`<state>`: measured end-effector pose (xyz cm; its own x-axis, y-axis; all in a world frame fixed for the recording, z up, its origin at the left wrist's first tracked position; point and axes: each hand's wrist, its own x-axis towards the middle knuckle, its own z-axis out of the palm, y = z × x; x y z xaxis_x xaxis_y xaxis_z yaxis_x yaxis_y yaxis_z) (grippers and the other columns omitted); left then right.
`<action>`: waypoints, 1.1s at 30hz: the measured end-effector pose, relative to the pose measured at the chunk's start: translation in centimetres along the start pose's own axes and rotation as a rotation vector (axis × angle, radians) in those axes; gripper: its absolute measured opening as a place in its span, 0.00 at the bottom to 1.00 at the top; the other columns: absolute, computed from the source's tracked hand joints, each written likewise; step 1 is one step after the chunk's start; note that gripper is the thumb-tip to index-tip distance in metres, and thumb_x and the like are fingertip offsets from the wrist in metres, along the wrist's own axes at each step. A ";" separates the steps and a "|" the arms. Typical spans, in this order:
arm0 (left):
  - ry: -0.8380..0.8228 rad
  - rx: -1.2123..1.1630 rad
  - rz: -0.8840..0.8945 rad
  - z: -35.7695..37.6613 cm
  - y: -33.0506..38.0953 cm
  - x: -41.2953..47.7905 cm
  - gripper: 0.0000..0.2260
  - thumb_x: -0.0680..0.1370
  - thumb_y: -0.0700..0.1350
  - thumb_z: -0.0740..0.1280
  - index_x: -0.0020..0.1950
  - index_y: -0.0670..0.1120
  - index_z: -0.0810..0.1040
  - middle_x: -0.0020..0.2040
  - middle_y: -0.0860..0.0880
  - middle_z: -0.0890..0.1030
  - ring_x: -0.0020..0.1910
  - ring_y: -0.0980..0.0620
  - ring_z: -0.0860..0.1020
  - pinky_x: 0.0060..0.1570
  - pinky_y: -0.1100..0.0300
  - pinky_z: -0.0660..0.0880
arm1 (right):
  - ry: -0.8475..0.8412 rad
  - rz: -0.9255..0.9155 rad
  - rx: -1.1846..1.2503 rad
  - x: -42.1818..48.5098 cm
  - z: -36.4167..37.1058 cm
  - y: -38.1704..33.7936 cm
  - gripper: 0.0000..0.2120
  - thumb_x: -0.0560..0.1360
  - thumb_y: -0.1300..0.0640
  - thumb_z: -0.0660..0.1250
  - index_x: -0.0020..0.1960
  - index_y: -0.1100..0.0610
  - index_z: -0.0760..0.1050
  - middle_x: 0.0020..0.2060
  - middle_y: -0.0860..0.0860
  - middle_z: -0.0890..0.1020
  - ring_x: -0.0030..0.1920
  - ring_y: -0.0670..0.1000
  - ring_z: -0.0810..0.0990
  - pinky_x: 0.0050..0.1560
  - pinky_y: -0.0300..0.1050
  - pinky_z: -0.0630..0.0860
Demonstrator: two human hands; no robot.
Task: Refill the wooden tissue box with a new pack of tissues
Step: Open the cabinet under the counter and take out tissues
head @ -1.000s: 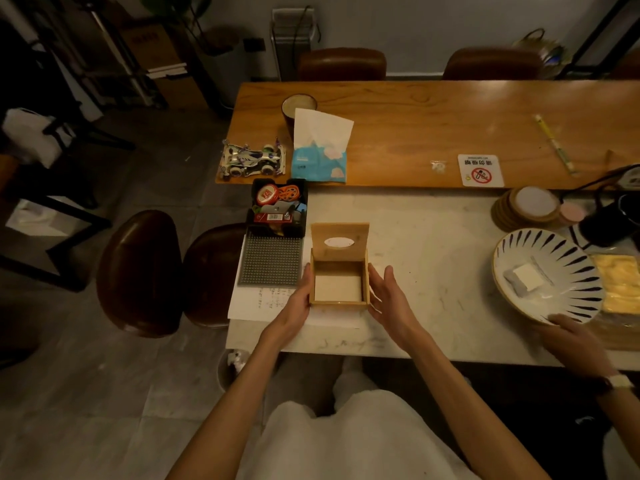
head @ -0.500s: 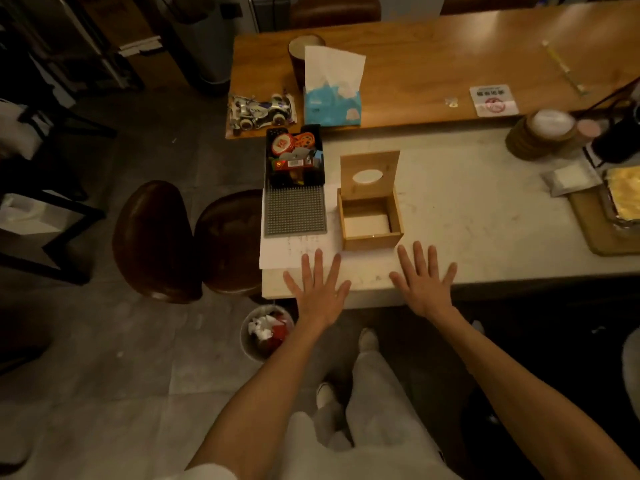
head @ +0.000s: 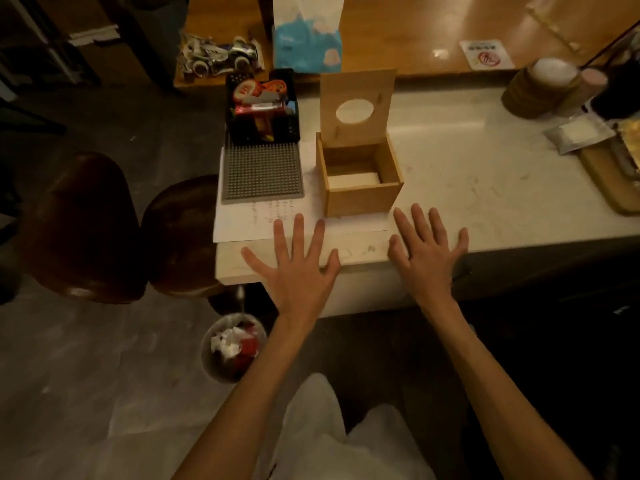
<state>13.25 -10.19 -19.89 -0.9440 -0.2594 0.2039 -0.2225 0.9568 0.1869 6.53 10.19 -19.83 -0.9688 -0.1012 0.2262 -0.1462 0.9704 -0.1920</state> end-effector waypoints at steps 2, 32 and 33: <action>0.130 0.004 0.028 1.2 -0.1 0.0 0.25 0.80 0.63 0.50 0.76 0.57 0.63 0.77 0.50 0.63 0.77 0.43 0.58 0.66 0.25 0.48 | 0.247 -0.024 0.095 0.0 1.6 -0.1 0.21 0.81 0.44 0.51 0.71 0.43 0.70 0.71 0.44 0.71 0.74 0.48 0.65 0.72 0.62 0.53; 0.735 0.030 0.095 7.0 0.7 -1.4 0.27 0.79 0.66 0.51 0.67 0.49 0.70 0.66 0.44 0.72 0.70 0.40 0.65 0.72 0.35 0.50 | 0.882 -0.053 0.718 -6.1 10.0 8.0 0.13 0.81 0.56 0.58 0.62 0.58 0.74 0.59 0.55 0.75 0.58 0.48 0.72 0.59 0.40 0.69; 0.748 0.018 0.087 7.6 1.0 -1.7 0.28 0.79 0.64 0.52 0.70 0.48 0.66 0.70 0.43 0.69 0.73 0.39 0.62 0.73 0.35 0.49 | 0.799 0.102 0.779 -7.6 11.6 8.6 0.13 0.80 0.55 0.57 0.60 0.59 0.74 0.56 0.56 0.75 0.54 0.50 0.73 0.54 0.42 0.70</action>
<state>12.80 -7.80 -27.33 -0.5428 -0.1966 0.8166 -0.1650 0.9782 0.1259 10.33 16.79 -34.28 -0.6176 0.4126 0.6696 -0.4297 0.5361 -0.7266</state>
